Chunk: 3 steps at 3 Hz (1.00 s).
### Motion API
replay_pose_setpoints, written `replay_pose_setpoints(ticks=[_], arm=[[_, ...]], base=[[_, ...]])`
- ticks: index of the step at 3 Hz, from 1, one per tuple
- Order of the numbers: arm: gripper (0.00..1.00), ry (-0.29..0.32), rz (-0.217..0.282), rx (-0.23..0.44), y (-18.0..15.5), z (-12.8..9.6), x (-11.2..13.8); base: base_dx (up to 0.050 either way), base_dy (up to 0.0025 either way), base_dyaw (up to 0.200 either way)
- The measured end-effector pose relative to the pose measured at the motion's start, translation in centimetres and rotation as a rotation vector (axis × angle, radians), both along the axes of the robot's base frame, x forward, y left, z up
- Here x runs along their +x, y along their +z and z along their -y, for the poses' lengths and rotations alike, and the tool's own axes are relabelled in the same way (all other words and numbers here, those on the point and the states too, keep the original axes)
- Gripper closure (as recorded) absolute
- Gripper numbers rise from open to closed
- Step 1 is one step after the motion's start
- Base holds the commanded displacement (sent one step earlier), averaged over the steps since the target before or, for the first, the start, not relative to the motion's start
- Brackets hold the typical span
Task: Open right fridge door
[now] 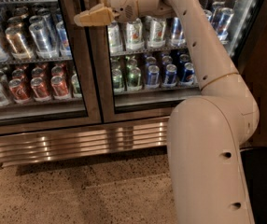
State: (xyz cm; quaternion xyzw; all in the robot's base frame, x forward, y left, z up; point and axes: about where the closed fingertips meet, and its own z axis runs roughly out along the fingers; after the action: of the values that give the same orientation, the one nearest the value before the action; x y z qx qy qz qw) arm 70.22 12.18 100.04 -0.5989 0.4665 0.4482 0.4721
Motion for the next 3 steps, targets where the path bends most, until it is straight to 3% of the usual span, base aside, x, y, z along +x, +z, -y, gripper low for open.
replay_pose_setpoints(ticks=[2,3], arm=[[1.00,0.000,0.000,0.000,0.06,0.01,0.06],[1.00,0.000,0.000,0.000,0.47,0.51,0.72]], base=[[0.000,0.00000,0.000],[0.000,0.00000,0.000]])
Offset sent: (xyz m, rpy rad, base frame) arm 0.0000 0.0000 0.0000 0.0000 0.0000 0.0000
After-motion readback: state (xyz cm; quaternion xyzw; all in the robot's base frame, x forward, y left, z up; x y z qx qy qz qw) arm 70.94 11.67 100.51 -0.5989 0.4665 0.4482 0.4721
